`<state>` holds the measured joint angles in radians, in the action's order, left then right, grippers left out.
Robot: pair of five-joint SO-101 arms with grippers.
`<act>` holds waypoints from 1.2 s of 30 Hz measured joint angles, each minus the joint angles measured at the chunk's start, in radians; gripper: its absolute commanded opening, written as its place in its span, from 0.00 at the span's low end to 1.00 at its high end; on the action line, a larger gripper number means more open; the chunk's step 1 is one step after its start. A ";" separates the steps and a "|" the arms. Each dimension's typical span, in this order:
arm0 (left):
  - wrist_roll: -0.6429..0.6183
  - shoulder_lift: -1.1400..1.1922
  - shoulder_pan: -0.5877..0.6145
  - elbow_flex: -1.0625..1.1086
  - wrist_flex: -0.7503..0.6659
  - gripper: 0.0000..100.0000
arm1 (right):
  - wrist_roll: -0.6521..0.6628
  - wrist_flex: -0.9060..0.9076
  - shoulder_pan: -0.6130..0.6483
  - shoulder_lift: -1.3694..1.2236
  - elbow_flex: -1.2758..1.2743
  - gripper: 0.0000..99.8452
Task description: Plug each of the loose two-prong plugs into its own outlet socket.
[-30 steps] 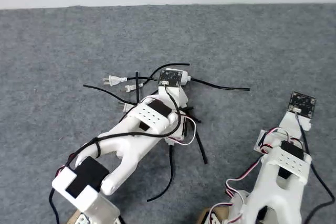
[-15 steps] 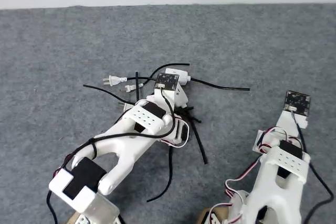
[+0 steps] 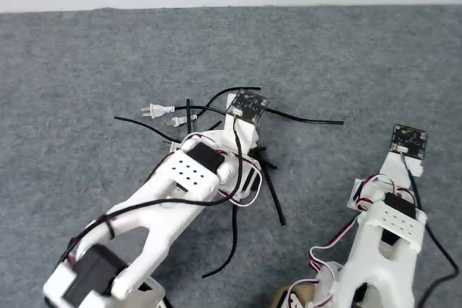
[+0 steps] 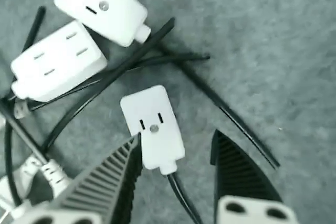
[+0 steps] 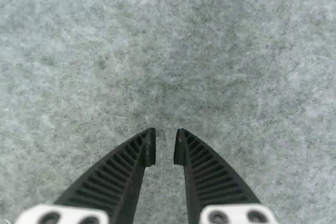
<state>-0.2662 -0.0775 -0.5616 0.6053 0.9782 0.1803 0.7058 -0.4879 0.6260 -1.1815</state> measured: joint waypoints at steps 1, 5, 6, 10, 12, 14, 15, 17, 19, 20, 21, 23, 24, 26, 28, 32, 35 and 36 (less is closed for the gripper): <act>0.000 0.029 0.000 0.000 -0.011 0.21 | 0.000 0.000 0.000 0.000 0.000 0.09; 0.000 0.140 0.003 -0.032 -0.037 0.21 | 0.000 0.000 0.000 0.000 0.000 0.09; 0.000 0.158 0.005 -0.049 -0.041 0.21 | 0.000 0.000 0.000 0.000 0.000 0.09; 0.000 0.199 0.005 -0.094 -0.048 0.21 | 0.000 0.000 0.000 0.000 0.000 0.09; 0.002 0.207 0.005 -0.100 -0.057 0.21 | 0.000 0.000 0.000 0.000 0.000 0.09; 0.002 0.213 0.005 -0.103 -0.057 0.21 | 0.000 0.000 0.000 0.000 0.000 0.09; 0.002 0.213 0.005 -0.104 -0.061 0.21 | 0.002 0.000 0.000 0.000 0.000 0.09; 0.002 0.216 -0.002 -0.104 -0.063 0.21 | 0.003 0.000 0.000 0.000 0.000 0.09; 0.002 0.216 -0.002 -0.103 -0.063 0.21 | 0.003 0.000 0.000 0.000 0.000 0.09; 0.002 0.216 -0.002 -0.103 -0.063 0.21 | 0.003 0.000 0.000 0.000 0.000 0.09; 0.002 0.216 -0.002 -0.103 -0.061 0.21 | 0.003 0.000 0.000 0.000 0.000 0.09; -0.018 0.221 -0.002 -0.112 -0.052 0.21 | 0.003 0.000 0.000 0.000 0.000 0.09; -0.028 0.222 -0.002 -0.114 -0.052 0.21 | 0.003 0.000 0.000 0.000 0.000 0.09; -0.041 0.222 -0.002 -0.114 -0.051 0.21 | 0.003 0.000 0.000 0.000 0.000 0.09; -0.048 0.222 -0.002 -0.114 -0.051 0.21 | 0.003 0.000 0.000 0.000 0.000 0.09; -0.048 0.216 0.028 -0.110 -0.038 0.21 | 0.003 0.000 0.000 0.000 0.000 0.09; -0.048 0.227 0.081 -0.087 -0.023 0.21 | 0.003 0.000 0.000 0.000 0.000 0.09; -0.052 0.235 0.101 -0.077 -0.005 0.21 | 0.003 0.000 0.000 0.000 0.000 0.09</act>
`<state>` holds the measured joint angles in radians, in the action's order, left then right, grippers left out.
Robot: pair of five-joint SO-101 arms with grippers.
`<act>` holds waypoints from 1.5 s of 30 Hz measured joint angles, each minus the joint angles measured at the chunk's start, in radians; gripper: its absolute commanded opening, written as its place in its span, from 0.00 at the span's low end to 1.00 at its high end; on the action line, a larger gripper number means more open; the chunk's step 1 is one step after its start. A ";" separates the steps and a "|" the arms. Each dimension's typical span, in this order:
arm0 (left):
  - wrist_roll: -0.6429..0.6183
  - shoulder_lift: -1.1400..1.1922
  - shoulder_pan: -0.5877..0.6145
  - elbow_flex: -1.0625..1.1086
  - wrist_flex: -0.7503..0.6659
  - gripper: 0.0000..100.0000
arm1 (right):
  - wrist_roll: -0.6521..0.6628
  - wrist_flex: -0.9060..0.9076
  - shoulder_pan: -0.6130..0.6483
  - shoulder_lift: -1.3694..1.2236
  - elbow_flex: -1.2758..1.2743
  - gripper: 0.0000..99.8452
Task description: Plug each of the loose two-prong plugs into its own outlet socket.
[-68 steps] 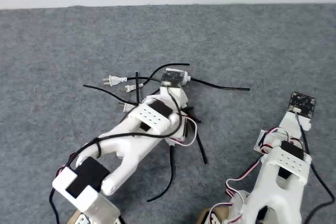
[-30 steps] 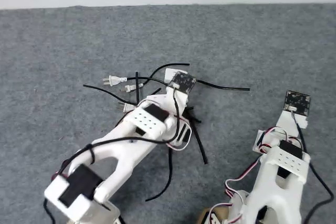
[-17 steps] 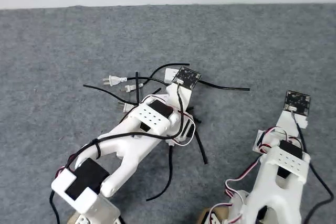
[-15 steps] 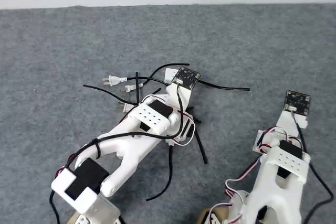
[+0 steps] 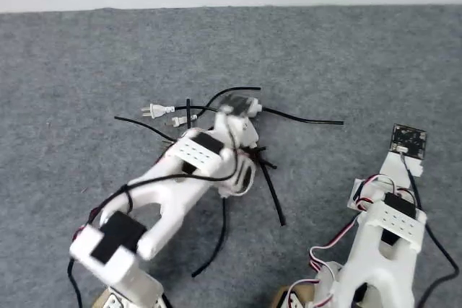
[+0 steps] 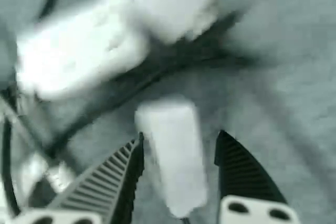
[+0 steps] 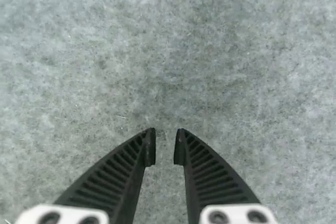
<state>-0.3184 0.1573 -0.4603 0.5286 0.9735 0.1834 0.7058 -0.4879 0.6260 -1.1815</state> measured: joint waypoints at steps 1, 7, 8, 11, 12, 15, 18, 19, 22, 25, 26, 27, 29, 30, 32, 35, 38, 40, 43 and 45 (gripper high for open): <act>0.002 0.000 0.009 0.005 0.008 0.21 | 0.000 0.000 0.000 0.000 0.000 0.09; 0.003 -0.005 0.064 0.006 0.025 0.21 | 0.000 0.000 0.000 0.000 0.000 0.09; 0.003 -0.003 0.072 0.006 0.025 0.21 | 0.000 0.000 0.000 0.000 0.000 0.09; 0.006 -0.003 0.095 0.006 0.025 0.21 | 0.000 0.000 0.000 0.000 0.000 0.09; 0.009 -0.003 0.104 0.006 0.025 0.21 | 0.002 0.000 0.000 0.000 0.000 0.09; 0.034 -0.008 0.126 0.006 0.025 0.21 | 0.003 0.000 0.000 0.000 0.000 0.09; 0.054 -0.055 0.140 0.020 0.025 0.22 | 0.003 0.000 0.000 0.000 0.000 0.09; 0.055 -0.080 0.144 0.032 0.025 0.22 | 0.003 0.000 0.000 0.000 0.000 0.09; 0.078 -0.164 0.146 0.074 0.026 0.22 | 0.003 0.012 0.000 0.000 0.000 0.10; 0.104 -0.249 0.146 0.112 0.026 0.22 | 0.005 0.023 0.000 0.000 0.000 0.13; 0.115 -0.272 0.146 0.124 0.026 0.22 | 0.005 0.023 0.000 0.000 0.000 0.14; 0.123 -0.287 0.146 0.137 0.026 0.22 | 0.005 0.023 0.000 0.000 0.000 0.14; 0.126 -0.299 0.147 0.147 0.026 0.22 | 0.005 0.023 0.000 0.000 0.000 0.14; 0.126 -0.299 0.147 0.150 0.026 0.22 | 0.005 0.023 0.000 0.000 0.000 0.14; 0.126 -0.296 0.147 0.153 0.026 0.22 | 0.005 0.023 0.000 0.000 0.000 0.14; 0.123 -0.264 0.146 0.152 0.025 0.21 | 0.005 0.023 0.000 0.000 0.000 0.14; 0.123 -0.249 0.144 0.150 0.014 0.21 | 0.005 0.023 0.000 0.000 0.000 0.14; 0.123 -0.247 0.144 0.150 0.011 0.21 | 0.005 0.023 0.000 0.000 0.000 0.14; 0.123 -0.245 0.147 0.150 0.009 0.21 | 0.005 0.023 0.000 0.000 0.000 0.14; 0.123 -0.247 0.169 0.150 0.006 0.21 | 0.005 0.023 0.000 0.000 0.000 0.14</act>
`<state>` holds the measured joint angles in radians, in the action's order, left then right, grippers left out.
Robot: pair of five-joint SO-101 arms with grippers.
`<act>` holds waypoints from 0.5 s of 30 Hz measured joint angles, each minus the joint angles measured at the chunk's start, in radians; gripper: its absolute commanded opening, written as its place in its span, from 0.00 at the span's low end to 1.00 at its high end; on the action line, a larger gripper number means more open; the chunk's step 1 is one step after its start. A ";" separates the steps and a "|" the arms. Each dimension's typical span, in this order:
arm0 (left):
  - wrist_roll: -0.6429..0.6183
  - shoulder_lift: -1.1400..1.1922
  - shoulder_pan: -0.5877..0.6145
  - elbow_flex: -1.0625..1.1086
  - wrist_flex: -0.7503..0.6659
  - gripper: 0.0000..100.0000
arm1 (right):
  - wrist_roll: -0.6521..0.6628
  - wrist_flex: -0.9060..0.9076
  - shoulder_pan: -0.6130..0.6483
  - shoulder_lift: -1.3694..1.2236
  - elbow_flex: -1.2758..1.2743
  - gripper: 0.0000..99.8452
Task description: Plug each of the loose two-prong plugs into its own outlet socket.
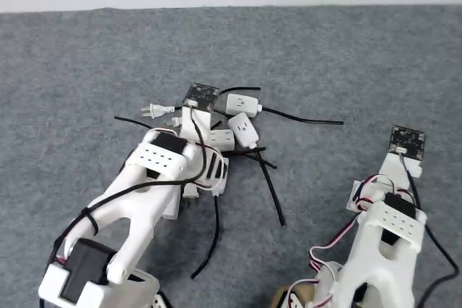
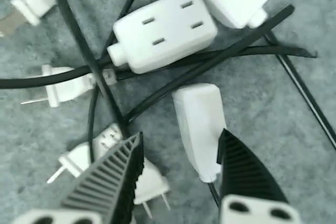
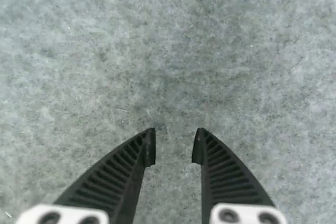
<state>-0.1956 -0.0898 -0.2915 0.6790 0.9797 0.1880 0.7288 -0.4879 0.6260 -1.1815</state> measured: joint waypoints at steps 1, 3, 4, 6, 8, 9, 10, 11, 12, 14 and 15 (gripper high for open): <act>-0.002 0.002 0.020 -0.002 -0.005 0.21 | 0.000 0.000 0.000 0.000 0.000 0.14; 0.003 0.006 0.066 -0.005 -0.005 0.21 | 0.000 0.000 0.000 0.000 0.000 0.14; 0.018 0.006 0.094 -0.003 -0.005 0.21 | 0.000 0.000 0.000 0.000 0.000 0.14; 0.061 0.026 0.146 0.003 0.002 0.21 | 0.000 0.000 0.000 0.000 0.000 0.14; 0.092 0.023 0.176 0.009 0.003 0.21 | 0.000 0.000 0.000 0.000 0.000 0.14; 0.100 0.021 0.196 0.011 0.003 0.21 | 0.000 0.000 0.000 0.000 0.000 0.14; 0.104 0.023 0.210 0.012 0.003 0.21 | 0.000 0.000 0.000 0.000 0.000 0.14; 0.109 0.025 0.216 0.012 0.003 0.21 | 0.000 0.000 0.000 0.000 0.000 0.14; 0.112 0.023 0.218 0.012 0.003 0.21 | 0.000 0.000 0.000 0.000 0.000 0.14; 0.115 0.023 0.226 0.012 0.003 0.21 | 0.000 0.000 0.000 0.000 0.000 0.14; 0.112 0.023 0.227 0.012 0.003 0.21 | 0.000 0.000 0.000 0.000 0.000 0.14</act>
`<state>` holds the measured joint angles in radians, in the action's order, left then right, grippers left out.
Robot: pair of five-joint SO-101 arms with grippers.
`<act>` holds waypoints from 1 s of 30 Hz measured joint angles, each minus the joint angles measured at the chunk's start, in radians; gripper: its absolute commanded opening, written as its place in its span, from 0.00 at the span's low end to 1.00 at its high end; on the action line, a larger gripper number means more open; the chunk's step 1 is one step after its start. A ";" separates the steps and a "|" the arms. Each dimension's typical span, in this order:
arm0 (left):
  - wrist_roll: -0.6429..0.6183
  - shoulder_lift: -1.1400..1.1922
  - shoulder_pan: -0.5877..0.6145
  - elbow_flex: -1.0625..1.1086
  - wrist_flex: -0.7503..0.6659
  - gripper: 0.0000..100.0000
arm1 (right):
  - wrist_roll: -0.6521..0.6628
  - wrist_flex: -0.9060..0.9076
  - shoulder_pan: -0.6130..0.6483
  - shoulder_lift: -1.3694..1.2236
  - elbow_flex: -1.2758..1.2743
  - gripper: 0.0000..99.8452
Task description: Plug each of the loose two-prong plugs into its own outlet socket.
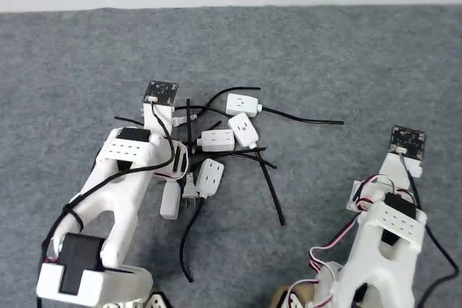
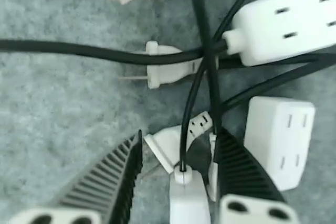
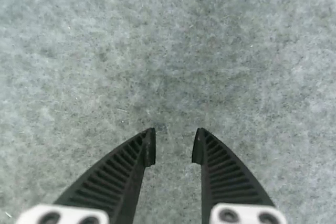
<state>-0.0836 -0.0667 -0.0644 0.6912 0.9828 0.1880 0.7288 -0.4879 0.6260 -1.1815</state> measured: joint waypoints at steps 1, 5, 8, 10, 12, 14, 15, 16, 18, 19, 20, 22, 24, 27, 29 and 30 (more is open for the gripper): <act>0.002 0.000 0.000 -0.003 0.000 0.21 | 0.000 0.000 0.000 0.000 0.000 0.14; 0.005 -0.058 0.000 -0.005 0.006 0.21 | 0.000 0.000 0.000 0.000 0.000 0.14; 0.005 -0.180 -0.003 -0.005 0.060 0.21 | 0.000 0.000 0.000 0.000 0.000 0.14; 0.005 -0.288 -0.011 -0.002 0.107 0.21 | 0.000 0.000 0.002 0.000 0.000 0.14; 0.002 -0.402 -0.029 0.032 0.130 0.21 | 0.000 0.000 0.015 0.000 0.000 0.14; 0.006 -0.502 -0.074 0.103 0.132 0.21 | 0.000 0.000 0.029 0.000 0.000 0.14; 0.006 -0.534 -0.104 0.144 0.127 0.22 | 0.000 0.000 0.034 0.000 0.000 0.14; 0.006 -0.555 -0.140 0.186 0.120 0.22 | 0.000 0.000 0.035 0.000 0.000 0.14; 0.021 -0.563 -0.201 0.262 0.086 0.22 | 0.000 0.000 0.037 0.000 0.000 0.14; 0.041 -0.563 -0.226 0.293 0.057 0.22 | 0.000 0.000 0.037 0.000 0.000 0.14; 0.063 -0.555 -0.244 0.313 0.028 0.22 | 0.000 0.000 0.037 0.000 0.000 0.14; 0.083 -0.519 -0.259 0.328 -0.037 0.22 | 0.000 0.000 0.037 0.000 0.000 0.14; 0.086 -0.462 -0.262 0.330 -0.095 0.25 | 0.000 0.000 0.037 0.000 0.000 0.14; 0.089 -0.351 -0.269 0.316 -0.123 0.28 | 0.000 0.000 0.037 0.000 0.000 0.14; 0.089 -0.275 -0.270 0.282 -0.129 0.28 | 0.000 0.000 0.037 0.000 0.000 0.14; 0.089 -0.244 -0.270 0.267 -0.132 0.28 | 0.000 0.000 0.037 0.000 0.000 0.14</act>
<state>0.0054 -0.3107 -0.3345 0.9582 0.8508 0.1880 0.7288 -0.4511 0.6260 -1.1815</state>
